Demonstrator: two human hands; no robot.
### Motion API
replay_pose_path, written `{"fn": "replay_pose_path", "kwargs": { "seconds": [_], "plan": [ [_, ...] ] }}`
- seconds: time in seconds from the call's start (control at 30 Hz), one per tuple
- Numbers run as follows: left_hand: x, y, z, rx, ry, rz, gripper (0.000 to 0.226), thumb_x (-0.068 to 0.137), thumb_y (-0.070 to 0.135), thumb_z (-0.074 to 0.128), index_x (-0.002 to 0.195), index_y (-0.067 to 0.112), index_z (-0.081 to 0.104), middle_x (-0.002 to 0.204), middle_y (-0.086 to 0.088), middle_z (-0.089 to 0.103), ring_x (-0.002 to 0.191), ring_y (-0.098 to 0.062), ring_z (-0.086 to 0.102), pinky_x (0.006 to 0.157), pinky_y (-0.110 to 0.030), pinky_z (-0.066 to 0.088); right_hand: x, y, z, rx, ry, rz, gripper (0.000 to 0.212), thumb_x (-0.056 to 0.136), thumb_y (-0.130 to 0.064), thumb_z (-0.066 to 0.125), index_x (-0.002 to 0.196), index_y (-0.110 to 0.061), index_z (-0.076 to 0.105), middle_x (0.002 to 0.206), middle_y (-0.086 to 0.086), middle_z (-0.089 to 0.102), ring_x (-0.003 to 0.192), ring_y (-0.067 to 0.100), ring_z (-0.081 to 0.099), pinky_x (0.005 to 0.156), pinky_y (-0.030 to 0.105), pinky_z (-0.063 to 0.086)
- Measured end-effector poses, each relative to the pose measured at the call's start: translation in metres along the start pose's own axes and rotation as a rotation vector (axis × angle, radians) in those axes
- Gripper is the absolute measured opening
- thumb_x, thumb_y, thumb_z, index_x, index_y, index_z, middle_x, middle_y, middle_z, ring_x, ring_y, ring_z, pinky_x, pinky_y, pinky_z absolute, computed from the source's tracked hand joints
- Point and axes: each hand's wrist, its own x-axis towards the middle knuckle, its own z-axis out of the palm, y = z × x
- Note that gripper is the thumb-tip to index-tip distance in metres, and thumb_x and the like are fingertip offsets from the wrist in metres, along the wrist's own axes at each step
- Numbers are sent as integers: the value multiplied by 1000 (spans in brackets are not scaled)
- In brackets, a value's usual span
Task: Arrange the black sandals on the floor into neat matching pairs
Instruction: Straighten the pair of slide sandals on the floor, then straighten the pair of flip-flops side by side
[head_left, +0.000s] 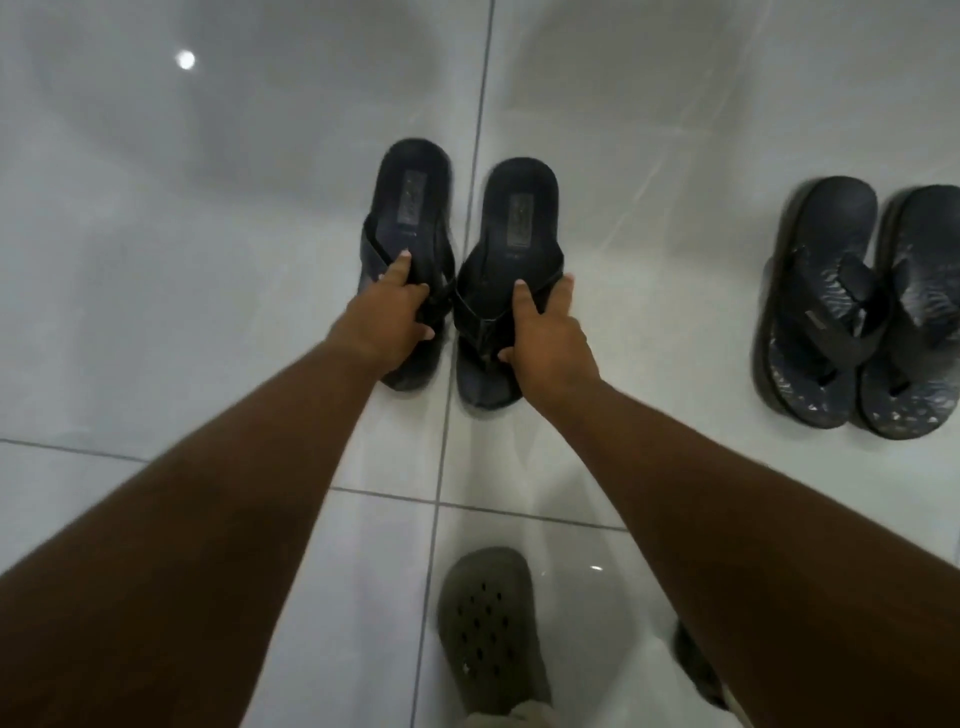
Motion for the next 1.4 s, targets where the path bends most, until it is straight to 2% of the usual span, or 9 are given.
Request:
{"fn": "replay_pose_path", "kwargs": {
  "seconds": [0.1, 0.17, 0.3, 0.63, 0.8, 0.97, 1.07, 1.2, 1.4],
  "plan": [
    [-2, -49, -11, 25, -40, -32, 64, 87, 30, 65, 145, 18, 41, 165, -1, 1, 142, -38, 31, 114, -48, 31, -12, -16, 40, -107, -64, -95, 65, 103, -51, 26, 159, -27, 4, 140, 16, 53, 117, 35, 59, 99, 40, 45],
    [-6, -84, -16, 26, -44, -63, 65, 87, 31, 64, 146, 18, 40, 165, -2, 2, 141, -38, 32, 114, -47, 30, -21, -24, 70, -198, -79, -218, 55, 105, -42, 24, 156, -22, 18, 145, 7, 45, 118, 30, 53, 86, 33, 37],
    [-17, -133, -18, 16, -29, -119, 65, 87, 32, 64, 145, 17, 41, 164, -7, 7, 141, -39, 31, 114, -47, 29, -29, -45, 119, -125, -80, -232, 63, 100, -58, 16, 145, -16, 29, 121, 10, 52, 96, 22, 50, 77, 37, 36],
    [-31, -149, -10, -43, -9, -119, 62, 87, 29, 64, 144, 20, 43, 164, -5, 10, 143, -37, 29, 115, -48, 29, -14, -64, 128, -285, 17, -367, 48, 103, -38, 13, 134, -9, 35, 102, 7, 48, 86, 26, 48, 73, 36, 35],
    [-38, -147, -7, 18, -53, -93, 64, 88, 29, 63, 146, 18, 40, 165, -2, 7, 144, -36, 27, 116, -47, 29, -14, -60, 123, -507, 22, -409, 45, 106, -20, 30, 147, -2, 26, 128, 13, 43, 95, 29, 56, 77, 35, 44],
    [-47, -138, -15, 180, -83, -131, 68, 87, 37, 61, 148, 24, 33, 164, -4, 8, 141, -37, 33, 111, -49, 33, -20, -46, 95, -582, -111, -434, 85, 96, -13, 62, 159, -16, 5, 161, 22, 11, 105, 34, 61, 93, 37, 50],
    [-72, -108, -12, 209, -3, -152, 76, 84, 41, 63, 150, 26, 27, 164, -2, 8, 142, -41, 28, 108, -56, 37, -28, -17, 35, -668, -71, -428, 92, 93, -26, 68, 159, -19, 5, 164, 21, -12, 126, 44, 52, 101, 45, 45],
    [-97, 1, -6, 275, 98, -44, 88, 81, 41, 67, 152, 22, 18, 164, -2, -4, 148, -42, 1, 108, -64, 30, -52, 29, -86, -765, 41, -347, 94, 91, -34, 70, 159, -14, 7, 164, 22, -8, 132, 47, 43, 102, 49, 43],
    [-77, 198, 9, 66, 8, 152, 91, 84, 40, 66, 153, 26, 9, 165, -2, -6, 150, -37, 3, 109, -59, 35, -55, 98, -263, -836, 183, -139, 94, 87, -39, 72, 158, -18, 13, 165, 13, 0, 139, 44, 32, 107, 55, 38]
  ]
}}
